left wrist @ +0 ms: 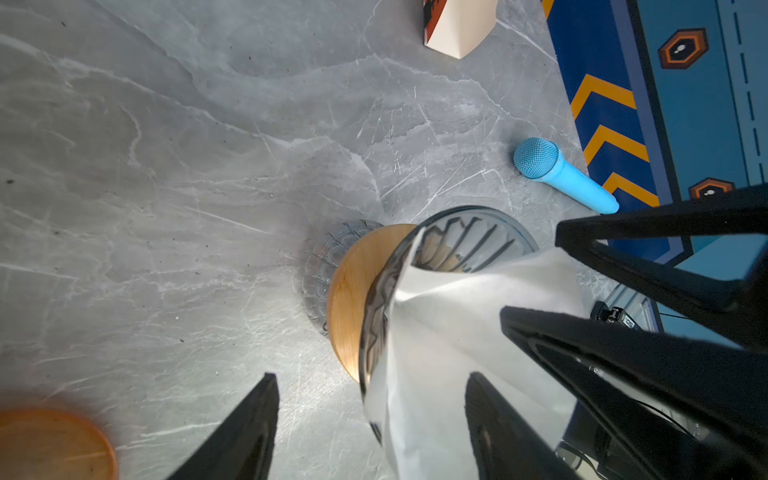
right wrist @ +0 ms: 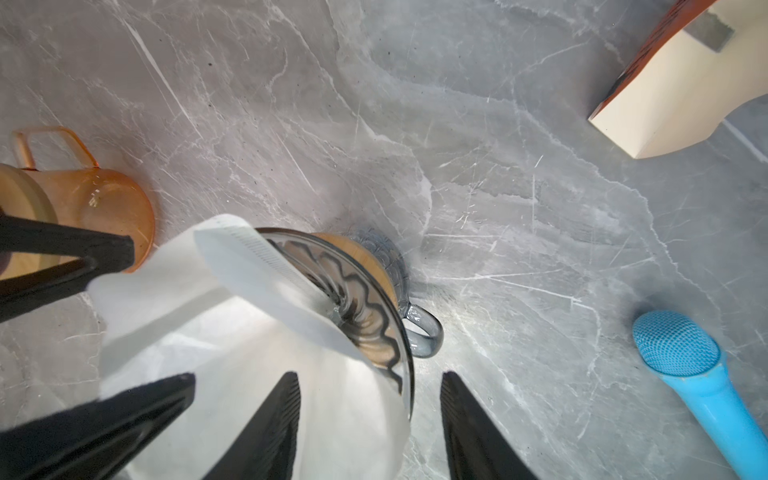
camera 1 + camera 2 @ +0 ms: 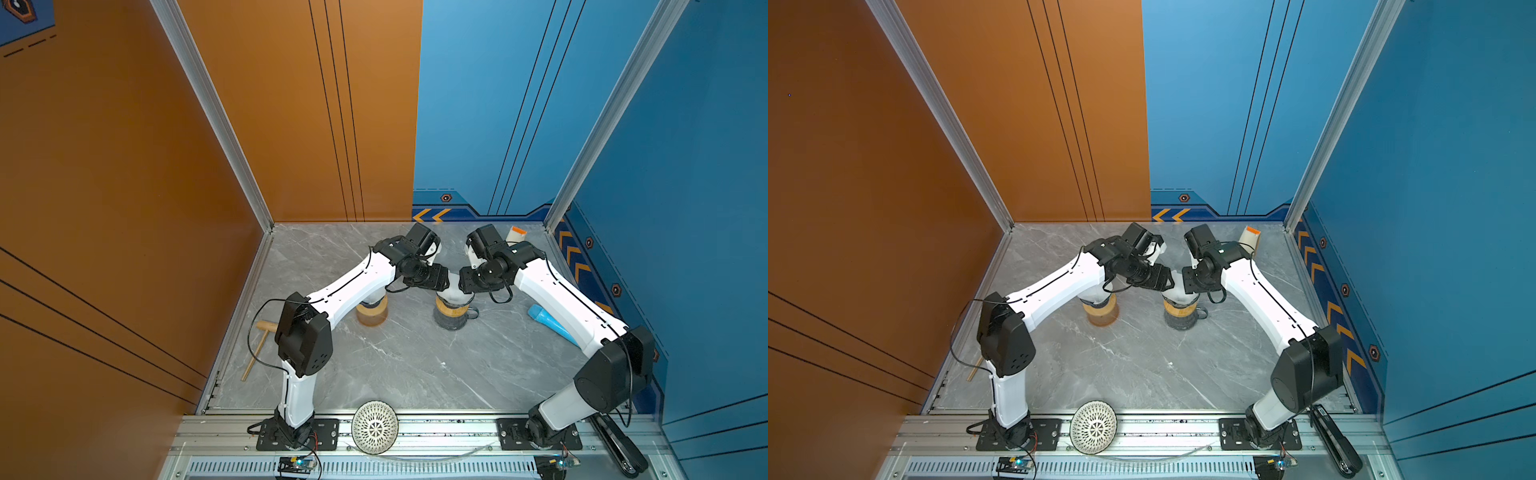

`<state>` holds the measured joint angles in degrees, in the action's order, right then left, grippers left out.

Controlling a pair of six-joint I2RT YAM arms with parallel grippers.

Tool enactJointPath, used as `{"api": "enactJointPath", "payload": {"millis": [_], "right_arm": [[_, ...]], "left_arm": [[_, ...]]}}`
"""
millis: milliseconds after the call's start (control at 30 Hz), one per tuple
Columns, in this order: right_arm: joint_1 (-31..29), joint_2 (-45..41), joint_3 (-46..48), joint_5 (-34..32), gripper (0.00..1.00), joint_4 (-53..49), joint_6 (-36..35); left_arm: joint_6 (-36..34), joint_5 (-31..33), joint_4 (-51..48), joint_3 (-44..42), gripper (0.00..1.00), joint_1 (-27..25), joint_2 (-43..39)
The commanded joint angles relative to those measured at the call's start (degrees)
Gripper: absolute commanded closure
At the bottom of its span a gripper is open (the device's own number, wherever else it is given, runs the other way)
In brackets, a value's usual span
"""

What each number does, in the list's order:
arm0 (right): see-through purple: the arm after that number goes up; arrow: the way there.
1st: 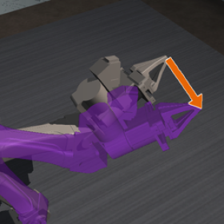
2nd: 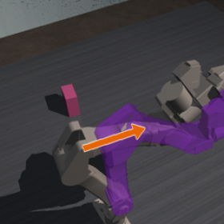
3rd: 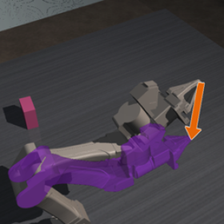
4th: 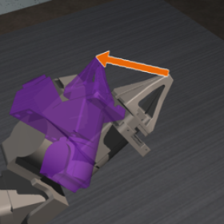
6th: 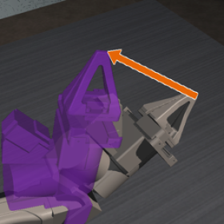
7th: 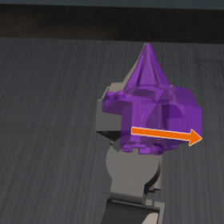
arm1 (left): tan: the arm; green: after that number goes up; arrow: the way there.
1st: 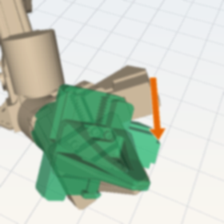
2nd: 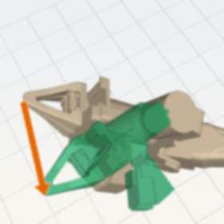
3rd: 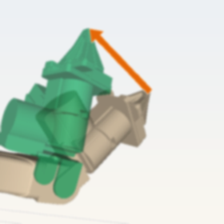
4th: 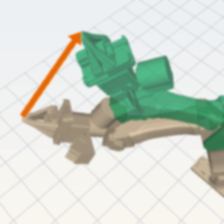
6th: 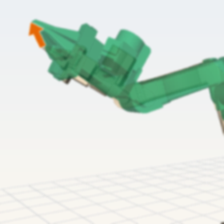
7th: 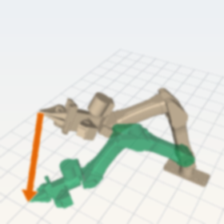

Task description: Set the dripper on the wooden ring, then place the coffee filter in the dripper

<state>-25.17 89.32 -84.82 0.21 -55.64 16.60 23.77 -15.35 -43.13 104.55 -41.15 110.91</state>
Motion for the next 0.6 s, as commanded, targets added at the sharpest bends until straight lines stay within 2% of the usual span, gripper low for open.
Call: {"api": "enactJointPath", "payload": {"millis": [0,167,333,367,467,533,567], "right_arm": [[0.19,-3.48,1.05,-0.11,0.45,2.49,0.8],[0.7,-7.74,3.06,-1.62,0.4,5.94,0.41],[1.64,-13.37,6.06,-6.93,0.25,9.89,0.21],[1.93,-14.81,6.79,-7.81,0.22,10.7,0.11],[3.59,-19.53,10.18,-9.81,0.12,14.32,0.27],[5.19,-22.8,12.87,-10.55,0.05,17.09,0.28],[5.87,-24.21,14.02,-10.82,0.02,18.24,0.28]], "left_arm": [[-1.35,1.76,-0.77,1.87,0.24,0.45,-2.79],[-3.25,4.63,-0.68,1.54,0.17,0.45,-5.6],[-6.14,9.62,3.92,-2.96,0.15,0.97,-11.55],[-6.57,10.52,5.2,-4.01,0.09,1.2,-12.86],[-7.63,13.05,10.31,-8.58,0.03,2.33,-17.85],[-8.66,14.98,14.54,-12.64,0.0,3.28,-21.9],[-8.97,15.97,16.6,-14.8,0.02,3.69,-23.77]]}}
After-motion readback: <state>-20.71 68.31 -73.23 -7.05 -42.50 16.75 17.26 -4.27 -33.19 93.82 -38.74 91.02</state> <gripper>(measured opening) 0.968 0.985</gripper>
